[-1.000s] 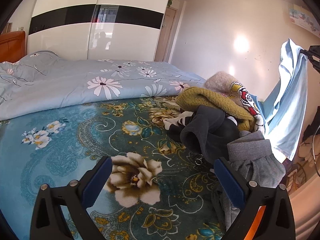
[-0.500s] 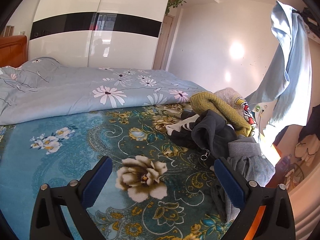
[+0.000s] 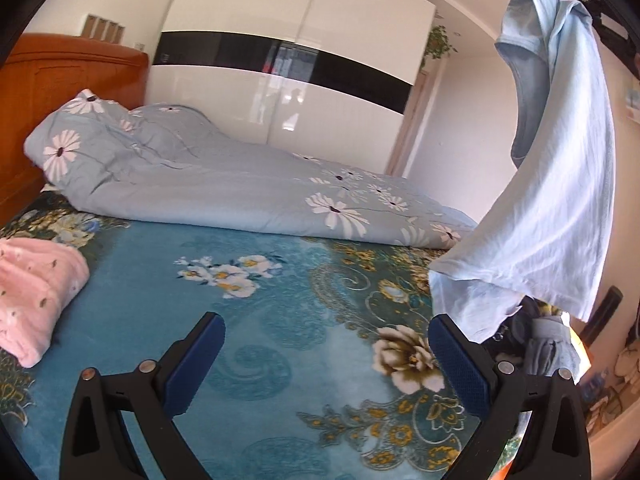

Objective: Fold clothes

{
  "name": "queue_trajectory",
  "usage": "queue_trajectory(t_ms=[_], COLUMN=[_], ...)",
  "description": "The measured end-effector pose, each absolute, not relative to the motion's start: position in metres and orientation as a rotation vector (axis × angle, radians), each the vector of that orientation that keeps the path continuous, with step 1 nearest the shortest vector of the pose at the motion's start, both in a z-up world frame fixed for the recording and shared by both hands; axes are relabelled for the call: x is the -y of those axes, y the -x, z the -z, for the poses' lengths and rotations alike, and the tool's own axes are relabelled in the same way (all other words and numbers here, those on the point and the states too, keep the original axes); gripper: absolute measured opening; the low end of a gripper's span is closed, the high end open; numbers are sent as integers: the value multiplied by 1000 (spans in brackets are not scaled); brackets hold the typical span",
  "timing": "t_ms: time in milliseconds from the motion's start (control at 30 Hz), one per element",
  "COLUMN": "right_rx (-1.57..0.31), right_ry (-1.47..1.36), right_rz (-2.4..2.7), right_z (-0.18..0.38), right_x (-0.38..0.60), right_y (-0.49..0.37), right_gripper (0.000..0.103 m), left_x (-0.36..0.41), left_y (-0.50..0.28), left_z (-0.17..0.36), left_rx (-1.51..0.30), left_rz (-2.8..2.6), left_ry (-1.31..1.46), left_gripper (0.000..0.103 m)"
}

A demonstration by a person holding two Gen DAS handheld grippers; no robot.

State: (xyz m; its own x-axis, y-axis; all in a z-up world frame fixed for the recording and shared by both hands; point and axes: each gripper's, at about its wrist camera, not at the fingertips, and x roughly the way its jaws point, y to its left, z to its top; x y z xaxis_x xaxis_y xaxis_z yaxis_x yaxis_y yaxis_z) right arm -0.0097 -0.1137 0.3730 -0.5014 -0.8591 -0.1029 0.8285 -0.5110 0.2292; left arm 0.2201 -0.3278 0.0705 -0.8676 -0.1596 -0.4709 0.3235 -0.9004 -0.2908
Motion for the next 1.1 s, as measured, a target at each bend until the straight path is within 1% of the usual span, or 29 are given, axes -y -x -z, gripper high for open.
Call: queue_trajectory(t_ms=[100, 267, 400, 533, 667, 833, 1000, 1100], right_rx=[185, 204, 198, 180, 140, 71, -68, -10], right_ry=[-266, -247, -246, -299, -442, -688, -945, -1056], right_rz=[1965, 1821, 1800, 1846, 1922, 2061, 2213, 2267], right_z=[-367, -368, -358, -328, -267, -164, -69, -30], right_x=[166, 211, 201, 172, 140, 84, 27, -16], right_y=[-8, -33, -37, -15, 18, 66, 96, 108], right_gripper=[3, 3, 3, 3, 3, 3, 3, 3], left_x=[366, 407, 421, 424, 409, 381, 355, 340], left_y=[-255, -299, -319, -322, -302, -259, -217, -189], left_z=[-72, -69, -66, -62, -56, -37, -21, -12], left_rx=[-559, -600, -631, -650, -624, -559, -508, -424], left_rz=[2671, 2562, 2518, 2508, 2558, 2619, 2679, 2712], left_ry=[-609, -532, -497, -496, -564, -706, -830, -901], left_gripper=[103, 103, 103, 103, 103, 103, 103, 103])
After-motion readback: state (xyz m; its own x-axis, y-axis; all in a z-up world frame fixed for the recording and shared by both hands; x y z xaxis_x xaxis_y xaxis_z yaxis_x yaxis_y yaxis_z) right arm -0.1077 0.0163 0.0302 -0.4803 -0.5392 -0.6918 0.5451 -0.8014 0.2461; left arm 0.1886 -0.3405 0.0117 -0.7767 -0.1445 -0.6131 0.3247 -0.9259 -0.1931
